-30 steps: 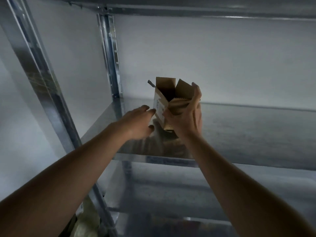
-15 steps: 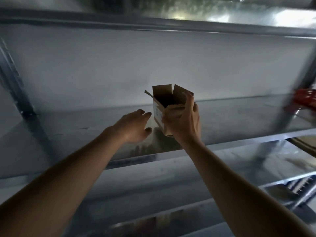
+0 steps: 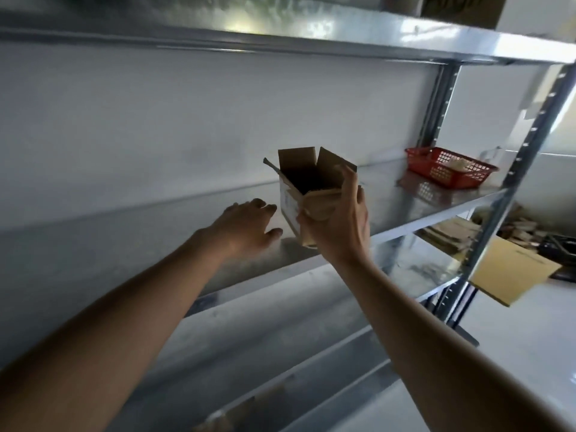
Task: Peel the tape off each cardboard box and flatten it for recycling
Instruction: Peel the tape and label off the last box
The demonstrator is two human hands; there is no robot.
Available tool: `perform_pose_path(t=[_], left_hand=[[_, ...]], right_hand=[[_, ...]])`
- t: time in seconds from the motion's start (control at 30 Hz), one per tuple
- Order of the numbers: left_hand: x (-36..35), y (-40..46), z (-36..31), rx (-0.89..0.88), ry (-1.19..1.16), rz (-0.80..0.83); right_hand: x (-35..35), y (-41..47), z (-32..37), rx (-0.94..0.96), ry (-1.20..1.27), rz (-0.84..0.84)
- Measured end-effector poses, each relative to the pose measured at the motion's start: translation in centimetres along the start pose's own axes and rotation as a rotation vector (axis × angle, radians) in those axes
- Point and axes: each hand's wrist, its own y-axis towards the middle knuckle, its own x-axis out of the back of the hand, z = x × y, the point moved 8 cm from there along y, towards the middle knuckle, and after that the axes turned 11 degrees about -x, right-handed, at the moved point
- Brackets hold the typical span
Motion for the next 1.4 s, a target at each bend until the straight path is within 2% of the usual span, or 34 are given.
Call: perform_pose_path(t=[0.33,0.7,0.97,1.1,1.2,1.3,1.4], left_hand=[[-1.9,17.4,-6.1,-0.186,-0.021,-0.046],[-5.0,30.7,-7.6,-0.184,-0.030,0.010],[-7.8,37.5,-9.2,0.001,-0.060,0.042],[-8.3,39.1,-10.0,0.136,-0.095,0.054],[-8.2,39.5,-10.7,0.215,-0.110,0.052],[-8.2,39.6,-11.5,0.272,-0.180,0.041],[-8.3,39.4,-12.1,0.312,-0.206,0.038]], right_hand=[[5.1,10.8,-9.4,-0.002,-0.076,-0.117],[4.6,21.4,-17.5,0.033,-0.128,-0.064],[5.0,28.2,-24.4,0.109,-0.112,0.117],[5.4,30.9,-25.8,0.224,-0.275,0.225],[6.2,32.9,-25.4,0.396,-0.488,0.210],[6.3,33.7,-22.7,0.647,-0.499,0.238],[4.9,34.6,-21.2,0.639,-0.575,0.431]])
